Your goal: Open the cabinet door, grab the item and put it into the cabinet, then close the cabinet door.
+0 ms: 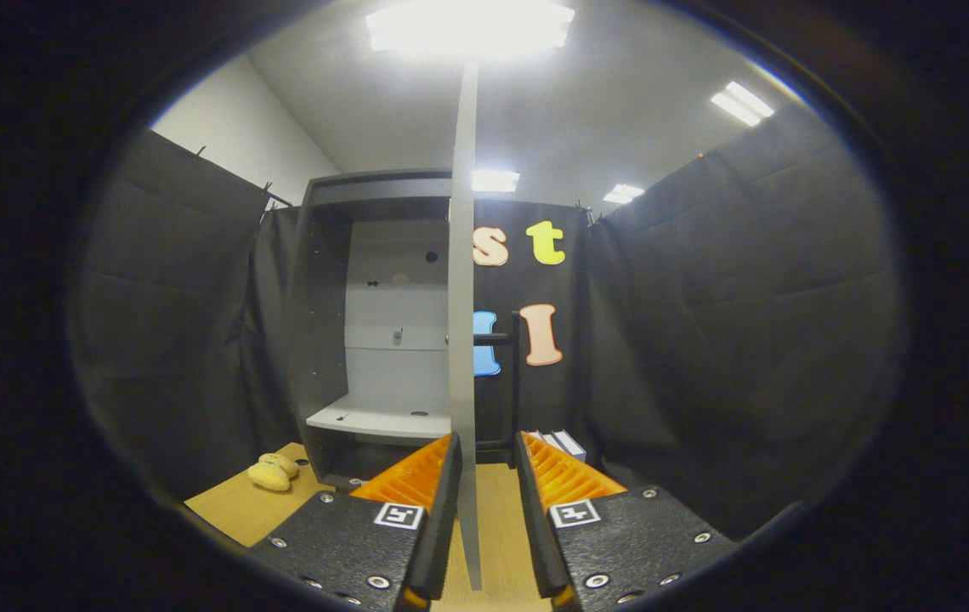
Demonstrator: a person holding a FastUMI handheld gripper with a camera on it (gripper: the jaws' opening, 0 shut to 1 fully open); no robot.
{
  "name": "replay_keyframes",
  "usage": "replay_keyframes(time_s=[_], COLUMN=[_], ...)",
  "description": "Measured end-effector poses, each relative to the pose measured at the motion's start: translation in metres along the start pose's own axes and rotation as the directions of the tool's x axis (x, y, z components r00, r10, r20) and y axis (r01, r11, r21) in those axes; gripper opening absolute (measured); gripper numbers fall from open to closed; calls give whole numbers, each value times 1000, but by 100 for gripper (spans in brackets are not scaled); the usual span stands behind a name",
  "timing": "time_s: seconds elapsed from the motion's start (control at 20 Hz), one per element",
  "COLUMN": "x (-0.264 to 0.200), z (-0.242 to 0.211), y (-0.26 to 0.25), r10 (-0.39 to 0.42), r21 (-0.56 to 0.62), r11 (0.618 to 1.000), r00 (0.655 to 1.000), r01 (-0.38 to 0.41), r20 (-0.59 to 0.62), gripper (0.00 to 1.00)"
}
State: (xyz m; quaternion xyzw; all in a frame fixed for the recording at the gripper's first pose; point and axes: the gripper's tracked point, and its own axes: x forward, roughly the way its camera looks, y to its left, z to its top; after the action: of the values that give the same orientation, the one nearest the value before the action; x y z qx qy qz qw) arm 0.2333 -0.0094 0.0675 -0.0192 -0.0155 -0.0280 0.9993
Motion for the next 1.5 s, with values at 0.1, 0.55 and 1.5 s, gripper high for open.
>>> replay_keyframes(time_s=[0.1, 0.55, 1.5], x=[-5, 10, 8], z=[6, -69, -303], y=[24, 114, 252], r10=[33, 131, 322], r21=[7, 52, 97], r11=[999, 990, 947], r00=[997, 991, 888], r01=[-34, -133, -307], r20=[66, 38, -328], gripper=[62, 95, 95])
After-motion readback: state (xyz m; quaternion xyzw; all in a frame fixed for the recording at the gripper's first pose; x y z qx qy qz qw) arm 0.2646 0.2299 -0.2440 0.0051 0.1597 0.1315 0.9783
